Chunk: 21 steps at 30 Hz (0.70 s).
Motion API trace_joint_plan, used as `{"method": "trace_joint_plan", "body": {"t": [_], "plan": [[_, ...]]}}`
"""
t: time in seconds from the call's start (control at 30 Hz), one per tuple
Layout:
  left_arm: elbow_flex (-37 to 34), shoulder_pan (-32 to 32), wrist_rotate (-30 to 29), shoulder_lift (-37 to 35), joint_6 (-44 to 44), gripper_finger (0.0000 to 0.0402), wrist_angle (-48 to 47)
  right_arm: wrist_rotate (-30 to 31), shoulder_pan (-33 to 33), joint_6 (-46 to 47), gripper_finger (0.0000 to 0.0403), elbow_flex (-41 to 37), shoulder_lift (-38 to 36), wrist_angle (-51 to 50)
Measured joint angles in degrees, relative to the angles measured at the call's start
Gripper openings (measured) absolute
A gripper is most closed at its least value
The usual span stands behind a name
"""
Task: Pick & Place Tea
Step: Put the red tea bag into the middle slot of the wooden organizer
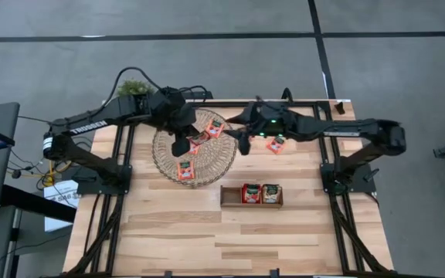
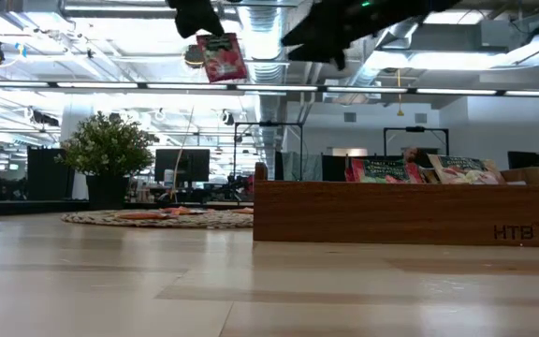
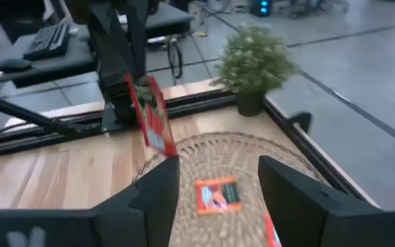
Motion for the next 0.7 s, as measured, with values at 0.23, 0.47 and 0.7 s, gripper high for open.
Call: {"method": "trace_joint_plan", "body": {"t": [0.23, 0.47, 0.7], "plan": [[0.00, -1.21, -0.04, 1.10, -0.68, 0.0000, 0.06, -4.39, 0.03, -2.89, 0.0208, 8.08, 8.48, 0.13], [0.02, -1.58, -0.10, 1.35, -0.64, 0.0000, -0.41, -5.92, -0.17, -5.05, 0.0210, 13.32, 11.82, -4.27], [0.02, -1.58, -2.81, 1.35, -1.77, 0.0000, -8.13, -6.00, -0.55, -5.08, 0.0210, 13.59, 11.57, -9.22]]}}
